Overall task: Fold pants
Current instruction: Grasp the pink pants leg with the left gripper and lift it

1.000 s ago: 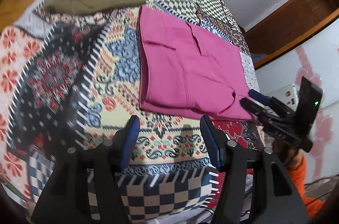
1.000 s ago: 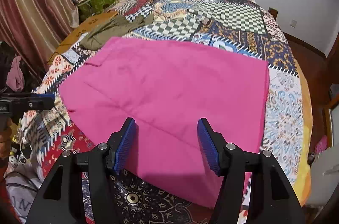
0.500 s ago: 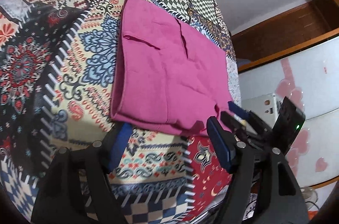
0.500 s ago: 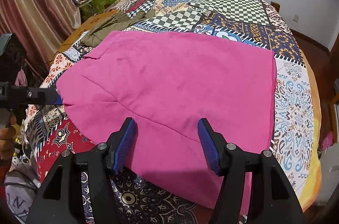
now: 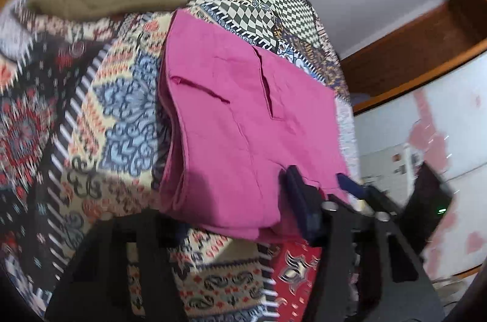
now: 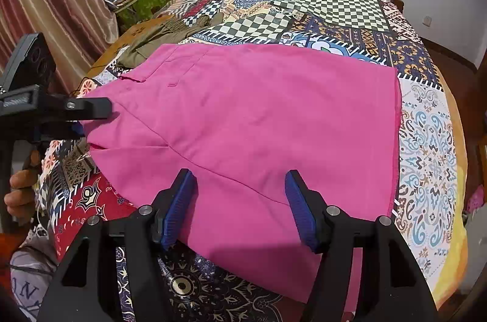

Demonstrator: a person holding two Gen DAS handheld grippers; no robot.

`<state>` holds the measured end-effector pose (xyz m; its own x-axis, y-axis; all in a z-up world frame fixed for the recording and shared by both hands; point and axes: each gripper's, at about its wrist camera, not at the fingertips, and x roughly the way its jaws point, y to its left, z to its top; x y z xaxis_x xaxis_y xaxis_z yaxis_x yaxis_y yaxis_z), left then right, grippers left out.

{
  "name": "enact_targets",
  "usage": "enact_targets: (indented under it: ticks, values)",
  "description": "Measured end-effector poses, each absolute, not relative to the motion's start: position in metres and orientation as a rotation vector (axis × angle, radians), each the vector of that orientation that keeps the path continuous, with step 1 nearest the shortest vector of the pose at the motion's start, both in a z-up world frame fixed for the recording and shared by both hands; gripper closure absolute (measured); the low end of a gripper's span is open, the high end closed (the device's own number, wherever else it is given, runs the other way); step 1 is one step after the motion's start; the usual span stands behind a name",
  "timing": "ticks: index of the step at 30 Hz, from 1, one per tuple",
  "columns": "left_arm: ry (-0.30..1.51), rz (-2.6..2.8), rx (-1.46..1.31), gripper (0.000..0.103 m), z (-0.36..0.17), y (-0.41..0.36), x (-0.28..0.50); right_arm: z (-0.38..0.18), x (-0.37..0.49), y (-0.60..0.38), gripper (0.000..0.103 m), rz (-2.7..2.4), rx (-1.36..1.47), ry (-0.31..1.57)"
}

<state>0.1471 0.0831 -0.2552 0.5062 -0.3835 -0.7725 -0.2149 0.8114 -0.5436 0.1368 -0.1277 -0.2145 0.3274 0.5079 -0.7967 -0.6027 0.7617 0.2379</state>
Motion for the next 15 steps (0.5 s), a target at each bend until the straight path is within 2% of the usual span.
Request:
enact_targets:
  ticks: [3, 6, 10, 15]
  values:
    - [1.033, -0.102, -0.597, 0.068, -0.251, 0.077, 0.149, -0.215, 0.137, -0.128, 0.044, 0.729, -0.109, 1.000]
    - [0.987, -0.089, -0.525, 0.073, -0.240, 0.072, 0.147, -0.215, 0.138, -0.128, 0.044, 0.730, -0.110, 1.003]
    - [0.920, -0.069, -0.409, 0.077, -0.223, 0.064, 0.141, -0.207, 0.141, -0.126, 0.044, 0.713, -0.146, 1.007]
    - [0.859, -0.050, -0.273, 0.077, -0.204, 0.053, 0.126, -0.188, 0.150, -0.119, 0.044, 0.707, -0.158, 0.963]
